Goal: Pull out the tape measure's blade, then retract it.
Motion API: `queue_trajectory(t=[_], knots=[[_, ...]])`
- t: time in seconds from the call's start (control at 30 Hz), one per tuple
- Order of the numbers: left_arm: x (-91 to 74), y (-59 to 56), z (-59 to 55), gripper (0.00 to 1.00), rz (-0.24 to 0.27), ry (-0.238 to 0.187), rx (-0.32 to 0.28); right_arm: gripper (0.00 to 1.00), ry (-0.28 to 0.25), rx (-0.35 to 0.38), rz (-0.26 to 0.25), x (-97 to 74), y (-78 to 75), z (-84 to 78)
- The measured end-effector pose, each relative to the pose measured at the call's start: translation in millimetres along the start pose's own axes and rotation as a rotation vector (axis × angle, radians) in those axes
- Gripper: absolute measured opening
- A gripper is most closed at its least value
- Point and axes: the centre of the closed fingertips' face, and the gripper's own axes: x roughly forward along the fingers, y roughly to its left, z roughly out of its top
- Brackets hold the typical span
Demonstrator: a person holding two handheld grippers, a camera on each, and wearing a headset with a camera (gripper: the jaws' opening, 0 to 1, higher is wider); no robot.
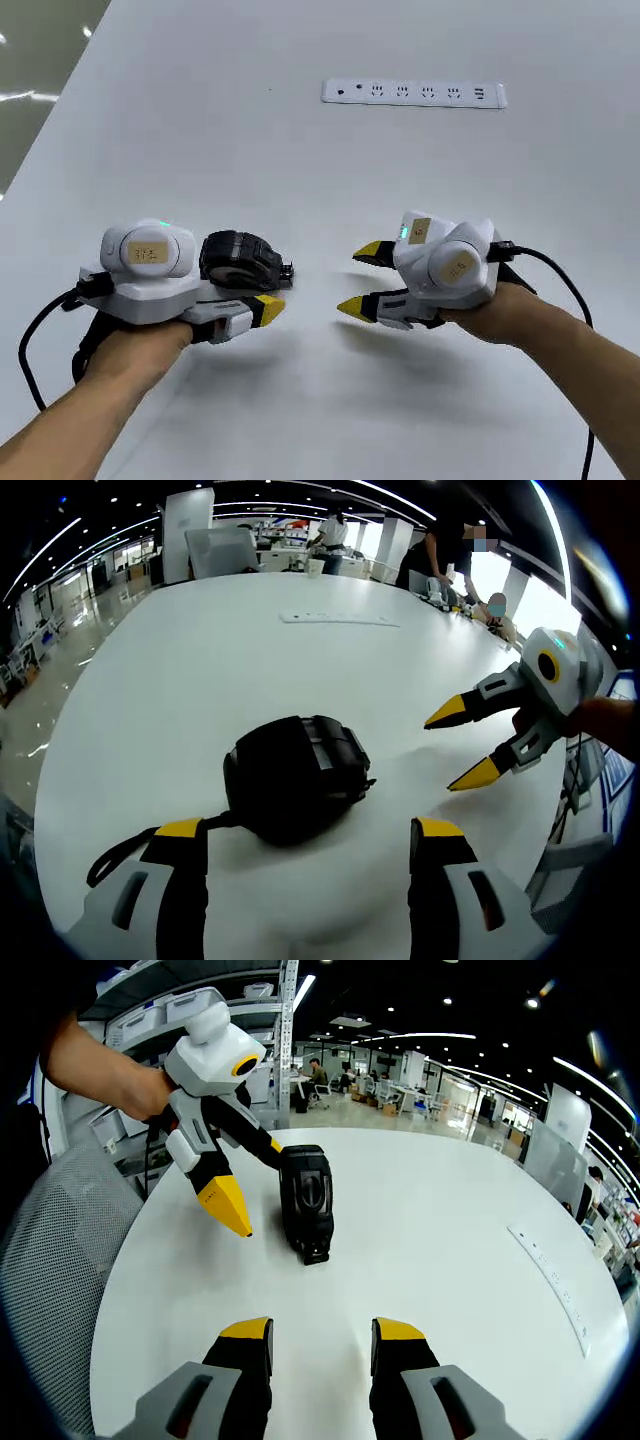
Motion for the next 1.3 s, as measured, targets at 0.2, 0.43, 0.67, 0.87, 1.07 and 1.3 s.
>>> queue_trajectory(t=[0.2, 0.43, 0.67, 0.87, 1.07, 1.3], knots=[[-3.0, -2.5, 0.0, 0.81, -0.018, -0.011, 0.038, 0.41, -0.008, 0.044, -0.032, -8.8, -1.2, -5.0], [-9.5, -8.1, 2.8, 0.83, -0.061, -0.053, 0.057, 0.44, -0.028, 0.104, -0.075, -24.9, -1.7, -10.1], [-16.0, -11.5, 3.9, 0.83, -0.092, -0.101, 0.081, 0.48, -0.042, 0.137, -0.122, -43.0, 0.1, -16.3], [-21.3, -13.4, 4.2, 0.86, -0.101, -0.125, 0.113, 0.52, -0.053, 0.174, -0.153, -56.0, 5.0, -23.5], [-26.0, -14.6, 1.6, 0.87, -0.115, -0.137, 0.13, 0.56, -0.063, 0.207, -0.184, -67.2, 10.7, -31.8], [-33.4, -15.8, -1.1, 0.88, -0.127, -0.159, 0.155, 0.59, -0.068, 0.231, -0.201, -78.7, 17.0, -39.9]])
